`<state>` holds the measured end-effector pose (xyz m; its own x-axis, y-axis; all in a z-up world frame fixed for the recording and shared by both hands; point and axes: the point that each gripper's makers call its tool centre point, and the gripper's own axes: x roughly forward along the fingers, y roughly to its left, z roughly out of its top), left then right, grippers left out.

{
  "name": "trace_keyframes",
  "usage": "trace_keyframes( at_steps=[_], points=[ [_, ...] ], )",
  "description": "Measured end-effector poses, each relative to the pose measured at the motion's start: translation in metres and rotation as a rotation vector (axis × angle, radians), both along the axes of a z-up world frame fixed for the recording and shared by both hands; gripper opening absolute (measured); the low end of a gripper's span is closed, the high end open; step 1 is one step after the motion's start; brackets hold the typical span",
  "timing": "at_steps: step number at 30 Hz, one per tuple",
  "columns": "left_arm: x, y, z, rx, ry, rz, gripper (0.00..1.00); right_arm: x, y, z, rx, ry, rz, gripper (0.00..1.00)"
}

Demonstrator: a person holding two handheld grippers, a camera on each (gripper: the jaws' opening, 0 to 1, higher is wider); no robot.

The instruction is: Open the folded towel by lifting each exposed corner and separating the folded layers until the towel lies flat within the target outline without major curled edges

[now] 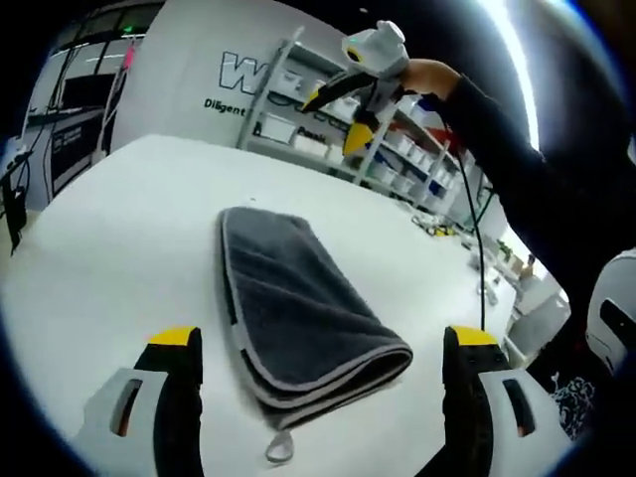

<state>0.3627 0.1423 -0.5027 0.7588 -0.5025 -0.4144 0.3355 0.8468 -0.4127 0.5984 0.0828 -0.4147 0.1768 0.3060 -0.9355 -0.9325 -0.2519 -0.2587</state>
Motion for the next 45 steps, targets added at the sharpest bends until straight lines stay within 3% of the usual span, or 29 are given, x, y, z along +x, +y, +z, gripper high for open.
trace_keyframes(
  at_steps=[15,45],
  points=[
    [-0.002,-0.001,-0.016,0.008,0.046,-0.009,0.98,0.002,0.007,-0.014,-0.012,0.025,0.015,0.86],
    [0.002,0.000,-0.044,-0.041,0.126,-0.018,0.94,0.020,0.022,-0.042,-0.039,0.079,0.047,0.79]
  ],
)
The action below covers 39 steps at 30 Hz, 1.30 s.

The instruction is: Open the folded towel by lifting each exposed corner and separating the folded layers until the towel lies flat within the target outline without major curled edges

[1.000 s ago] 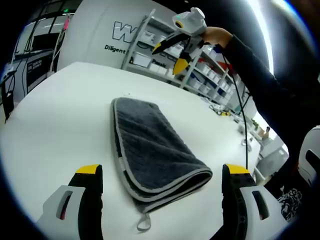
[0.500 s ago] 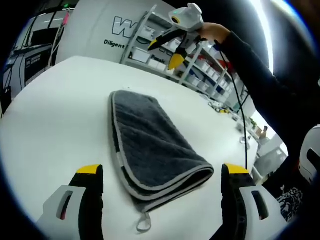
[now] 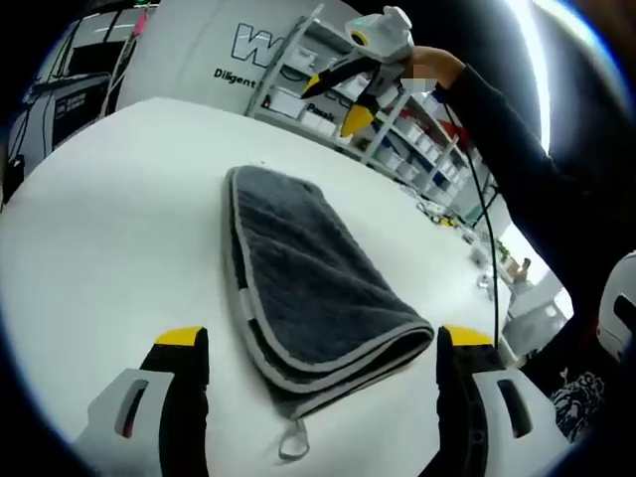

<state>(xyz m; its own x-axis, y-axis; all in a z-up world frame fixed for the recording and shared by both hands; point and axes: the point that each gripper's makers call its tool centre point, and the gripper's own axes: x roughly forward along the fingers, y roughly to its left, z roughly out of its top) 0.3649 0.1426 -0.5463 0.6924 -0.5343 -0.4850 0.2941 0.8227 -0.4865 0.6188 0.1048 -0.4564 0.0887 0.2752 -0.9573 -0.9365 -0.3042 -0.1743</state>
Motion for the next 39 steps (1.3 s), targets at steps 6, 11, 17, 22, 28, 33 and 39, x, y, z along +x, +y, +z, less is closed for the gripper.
trace_keyframes(
  at_steps=[6,11,17,22,28,33,39],
  points=[
    [0.001,0.000,-0.002,-0.002,0.007,-0.003,0.93,0.000,0.000,-0.004,-0.003,0.008,-0.001,0.79],
    [-0.003,-0.009,-0.004,-0.017,0.022,-0.008,0.91,0.001,0.002,-0.008,-0.007,0.016,0.004,0.78],
    [-0.003,-0.010,-0.004,-0.027,0.034,-0.010,0.90,-0.001,0.002,-0.012,-0.010,0.022,0.008,0.77],
    [-0.003,-0.012,-0.005,-0.034,0.043,-0.018,0.87,0.000,0.004,-0.015,-0.013,0.029,0.008,0.76],
    [-0.002,-0.010,-0.008,-0.041,0.054,-0.025,0.85,-0.001,0.008,-0.021,-0.014,0.037,0.012,0.75],
    [-0.002,-0.009,-0.012,-0.054,0.068,-0.027,0.83,0.000,0.008,-0.026,-0.021,0.044,0.015,0.75],
    [-0.002,-0.009,-0.014,-0.073,0.082,-0.025,0.81,0.000,0.008,-0.032,-0.026,0.051,0.014,0.74]
  ],
)
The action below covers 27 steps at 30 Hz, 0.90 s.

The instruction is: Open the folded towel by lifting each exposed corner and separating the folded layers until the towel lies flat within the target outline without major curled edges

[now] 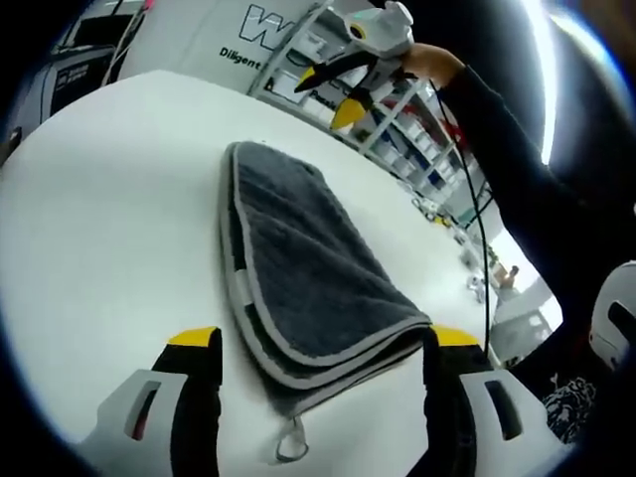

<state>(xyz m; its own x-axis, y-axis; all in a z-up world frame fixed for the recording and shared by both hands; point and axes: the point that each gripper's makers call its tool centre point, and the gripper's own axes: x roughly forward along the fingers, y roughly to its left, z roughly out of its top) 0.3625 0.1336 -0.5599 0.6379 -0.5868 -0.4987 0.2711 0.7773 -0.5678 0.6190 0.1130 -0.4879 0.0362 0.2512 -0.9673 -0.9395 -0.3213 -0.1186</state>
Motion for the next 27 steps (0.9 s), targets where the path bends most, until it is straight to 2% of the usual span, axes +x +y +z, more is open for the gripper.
trace_keyframes(
  at_steps=[11,16,27],
  points=[
    [0.002,0.001,-0.005,-0.008,0.013,-0.001,0.75,0.005,0.003,-0.012,-0.007,0.015,0.004,0.73],
    [0.001,0.003,-0.007,-0.008,0.018,0.000,0.68,0.003,0.003,-0.016,-0.015,0.019,0.007,0.72],
    [-0.002,0.001,-0.012,-0.019,0.028,-0.003,0.63,0.003,0.009,-0.024,-0.019,0.031,0.012,0.71]
  ],
)
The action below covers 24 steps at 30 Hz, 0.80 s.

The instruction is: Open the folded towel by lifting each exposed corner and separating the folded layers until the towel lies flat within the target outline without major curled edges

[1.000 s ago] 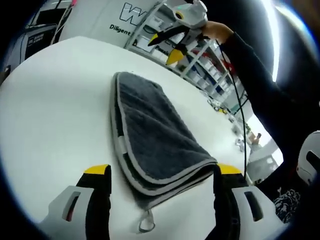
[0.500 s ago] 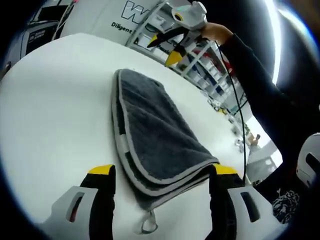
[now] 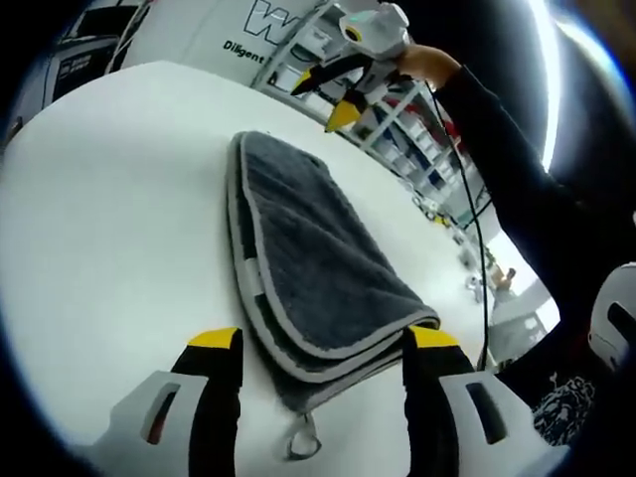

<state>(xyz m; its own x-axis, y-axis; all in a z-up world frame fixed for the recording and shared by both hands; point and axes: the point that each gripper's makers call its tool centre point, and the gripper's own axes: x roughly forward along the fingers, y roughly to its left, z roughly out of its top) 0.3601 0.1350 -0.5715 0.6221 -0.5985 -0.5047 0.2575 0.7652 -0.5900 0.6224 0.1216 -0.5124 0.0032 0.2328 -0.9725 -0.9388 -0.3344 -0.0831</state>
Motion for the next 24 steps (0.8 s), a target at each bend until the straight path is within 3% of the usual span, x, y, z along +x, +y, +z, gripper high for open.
trace_keyframes(
  at_steps=[7,11,18,24],
  points=[
    [0.000,0.002,-0.001,0.000,0.000,-0.007,0.59,-0.004,0.001,-0.006,-0.003,0.010,0.013,0.71],
    [0.002,0.004,-0.001,0.000,-0.004,0.001,0.56,0.005,0.005,-0.004,0.002,0.015,0.011,0.70],
    [0.005,0.010,0.002,-0.008,-0.009,0.021,0.50,-0.002,0.003,-0.009,0.003,0.016,0.010,0.70],
    [0.005,0.013,0.001,-0.002,-0.005,0.016,0.37,0.000,0.011,-0.017,0.012,0.024,0.024,0.69]
  ],
)
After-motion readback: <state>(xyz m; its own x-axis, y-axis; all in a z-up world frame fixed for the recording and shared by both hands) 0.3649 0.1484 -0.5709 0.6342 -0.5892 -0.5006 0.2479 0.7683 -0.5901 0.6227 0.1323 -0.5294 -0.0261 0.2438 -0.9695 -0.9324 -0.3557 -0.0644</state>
